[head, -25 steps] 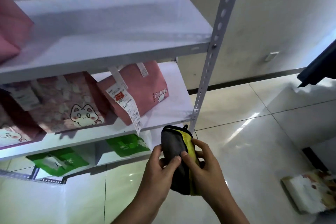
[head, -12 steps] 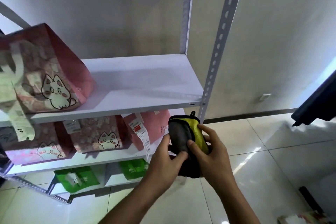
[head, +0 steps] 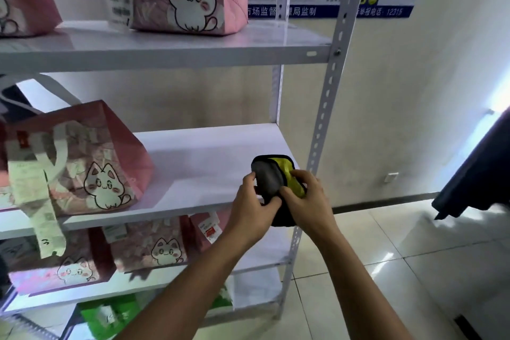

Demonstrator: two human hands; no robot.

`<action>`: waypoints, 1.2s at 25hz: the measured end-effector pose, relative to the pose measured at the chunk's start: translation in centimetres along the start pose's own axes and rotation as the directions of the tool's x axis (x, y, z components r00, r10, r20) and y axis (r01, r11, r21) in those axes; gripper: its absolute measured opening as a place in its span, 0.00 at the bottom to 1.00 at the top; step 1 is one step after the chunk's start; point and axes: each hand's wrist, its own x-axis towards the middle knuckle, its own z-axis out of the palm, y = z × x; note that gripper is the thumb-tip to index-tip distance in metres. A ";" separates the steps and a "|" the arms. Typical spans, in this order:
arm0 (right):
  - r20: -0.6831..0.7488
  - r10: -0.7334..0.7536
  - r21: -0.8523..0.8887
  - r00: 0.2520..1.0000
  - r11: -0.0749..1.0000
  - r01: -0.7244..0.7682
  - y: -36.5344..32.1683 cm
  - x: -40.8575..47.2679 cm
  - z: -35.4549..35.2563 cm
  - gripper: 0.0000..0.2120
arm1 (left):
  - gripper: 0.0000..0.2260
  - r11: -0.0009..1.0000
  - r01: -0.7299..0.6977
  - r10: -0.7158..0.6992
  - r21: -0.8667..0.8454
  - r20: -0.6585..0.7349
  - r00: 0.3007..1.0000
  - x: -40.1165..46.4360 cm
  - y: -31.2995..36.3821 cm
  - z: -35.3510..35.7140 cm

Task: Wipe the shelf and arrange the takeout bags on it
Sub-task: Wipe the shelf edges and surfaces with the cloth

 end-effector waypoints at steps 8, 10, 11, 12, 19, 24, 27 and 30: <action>0.009 -0.009 -0.160 1.000 0.987 0.010 -1.6 5.1 2.6 0.29 | 0.36 0.989 0.012 -0.021 0.149 0.062 0.998 5.9 -0.1 -0.9; -0.006 -0.007 -0.220 1.000 0.975 0.006 -1.5 6.4 3.3 0.29 | 0.35 0.988 0.011 -0.021 0.153 0.063 0.998 7.5 -0.6 -0.6; -0.016 -0.004 -0.245 1.000 0.970 0.000 -1.5 7.0 3.6 0.29 | 0.35 0.990 0.012 -0.022 0.140 0.068 0.997 8.3 -0.8 -0.4; -0.026 0.004 -0.259 1.000 0.966 -0.011 -1.4 7.7 3.8 0.29 | 0.36 0.993 0.019 -0.028 0.120 0.078 0.997 9.0 -1.0 -0.1; -0.044 0.016 -0.357 0.999 0.934 -0.030 -0.2 10.8 4.5 0.22 | 0.37 0.998 -0.029 0.025 0.056 0.071 0.997 11.9 -2.6 1.1; 0.116 0.026 -0.640 0.993 0.766 0.055 1.5 11.0 5.6 0.22 | 0.24 0.907 -0.099 0.057 0.409 0.113 0.992 13.2 -4.7 2.4; 0.113 -0.074 -0.680 0.991 0.721 0.131 3.0 9.8 5.9 0.16 | 0.19 0.845 -0.156 0.094 0.511 0.145 0.985 13.0 -6.1 2.2; 0.117 -0.103 -0.669 0.988 0.727 0.155 4.3 8.5 6.2 0.16 | 0.21 0.778 -0.204 0.110 0.594 0.191 0.975 12.9 -6.7 2.1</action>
